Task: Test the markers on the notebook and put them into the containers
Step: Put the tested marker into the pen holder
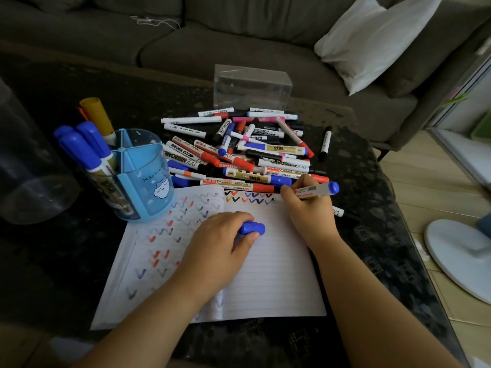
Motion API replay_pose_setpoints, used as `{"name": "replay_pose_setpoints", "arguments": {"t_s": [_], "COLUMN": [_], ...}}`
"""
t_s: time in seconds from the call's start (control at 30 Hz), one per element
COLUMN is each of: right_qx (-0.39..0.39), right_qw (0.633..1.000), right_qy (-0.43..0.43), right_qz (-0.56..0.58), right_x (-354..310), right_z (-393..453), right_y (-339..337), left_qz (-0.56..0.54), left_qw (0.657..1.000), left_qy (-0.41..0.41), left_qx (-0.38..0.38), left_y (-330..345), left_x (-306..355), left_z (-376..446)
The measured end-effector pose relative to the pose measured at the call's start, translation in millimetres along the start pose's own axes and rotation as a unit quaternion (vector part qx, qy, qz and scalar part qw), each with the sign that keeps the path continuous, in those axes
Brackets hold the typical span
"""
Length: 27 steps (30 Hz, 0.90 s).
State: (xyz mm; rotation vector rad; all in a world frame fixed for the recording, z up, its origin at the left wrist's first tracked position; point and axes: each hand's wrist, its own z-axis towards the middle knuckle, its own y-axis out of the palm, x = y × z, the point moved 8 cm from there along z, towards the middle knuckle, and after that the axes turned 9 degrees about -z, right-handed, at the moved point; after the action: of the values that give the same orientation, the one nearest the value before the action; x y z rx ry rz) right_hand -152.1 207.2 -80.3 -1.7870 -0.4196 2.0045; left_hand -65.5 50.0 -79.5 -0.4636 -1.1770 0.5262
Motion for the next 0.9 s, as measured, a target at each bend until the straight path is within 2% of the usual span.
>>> {"name": "replay_pose_setpoints", "arguments": {"t_s": [0.4,0.67,0.9], "right_qx": [-0.013,0.02,0.026], "right_qw": [1.0,0.999,0.986], "right_qy": [0.004,0.017,0.132], "right_qz": [-0.02,-0.018,0.097], "right_x": [-2.4,-1.0,0.2], "right_z": [-0.8,-2.2,-9.9], "right_y": [2.1,-3.5,-14.6], "left_qz": [0.0,-0.006,-0.022], "left_qw": [1.0,1.0,0.998], "left_qy": [0.002,0.012,-0.061], "left_qx": [0.01,0.015,-0.017], "left_y": [-1.4,-0.8,-0.9], "left_x": [0.9,0.3,-1.4], "left_z": [0.5,0.5,1.4]}}
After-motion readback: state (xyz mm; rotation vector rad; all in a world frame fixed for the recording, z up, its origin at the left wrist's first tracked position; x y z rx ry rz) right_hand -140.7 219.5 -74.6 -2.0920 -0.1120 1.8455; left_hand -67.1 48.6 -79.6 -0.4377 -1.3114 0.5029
